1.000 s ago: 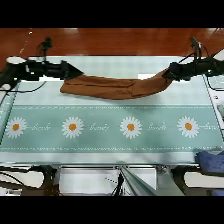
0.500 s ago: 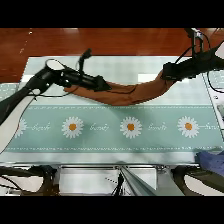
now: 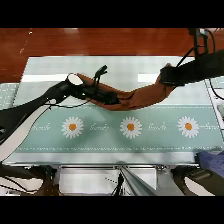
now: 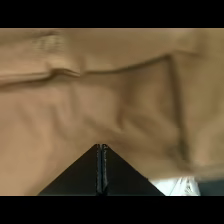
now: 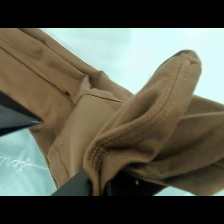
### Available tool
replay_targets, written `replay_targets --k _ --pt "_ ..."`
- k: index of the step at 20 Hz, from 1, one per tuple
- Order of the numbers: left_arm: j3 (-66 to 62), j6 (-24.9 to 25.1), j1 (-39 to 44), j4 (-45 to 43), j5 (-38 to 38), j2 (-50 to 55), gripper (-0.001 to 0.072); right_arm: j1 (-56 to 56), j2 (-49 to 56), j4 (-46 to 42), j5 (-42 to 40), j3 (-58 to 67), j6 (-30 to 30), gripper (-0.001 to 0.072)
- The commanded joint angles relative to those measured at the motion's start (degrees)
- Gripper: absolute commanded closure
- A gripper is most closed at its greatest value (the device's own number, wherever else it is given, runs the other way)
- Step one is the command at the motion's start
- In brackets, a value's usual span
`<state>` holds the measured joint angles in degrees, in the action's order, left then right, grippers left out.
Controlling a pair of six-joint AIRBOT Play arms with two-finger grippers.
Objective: Fold the shirts.
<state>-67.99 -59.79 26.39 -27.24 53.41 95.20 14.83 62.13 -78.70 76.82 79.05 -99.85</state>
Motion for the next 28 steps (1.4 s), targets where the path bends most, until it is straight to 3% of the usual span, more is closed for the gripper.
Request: replay_targets --k 1,6,9,12,20,24,28 --pt "0.4 -0.1 3.2 2.5 -1.6 1.7 0.0687 1.4 -3.2 -0.4 0.4 0.0 -3.8 0.0687" --pt "0.3 0.1 10.4 7.7 -5.0 3.1 0.0687 1.4 -3.8 -0.5 0.4 0.0 -4.5 0.0687" --pt "0.3 1.0 8.9 7.2 -3.8 2.3 0.0689 1.4 -3.8 -1.7 -0.1 0.0 -4.5 0.0687" --pt "0.3 1.0 0.1 7.1 -3.3 -3.0 0.0690 1.4 -3.0 -3.7 -2.6 0.0 -5.0 0.0688" --pt "0.2 1.2 -35.3 7.1 4.7 -27.7 0.0689 9.4 11.8 0.4 -10.4 0.0 -3.4 0.0688" --pt "0.3 1.2 -48.2 7.1 12.8 -37.0 0.0688 15.5 19.2 2.2 -21.9 0.0 -3.7 0.0687" --pt "0.3 1.1 -52.2 7.1 19.0 -42.8 0.0688 19.0 26.0 7.4 -35.6 0.0 -3.7 0.0687"
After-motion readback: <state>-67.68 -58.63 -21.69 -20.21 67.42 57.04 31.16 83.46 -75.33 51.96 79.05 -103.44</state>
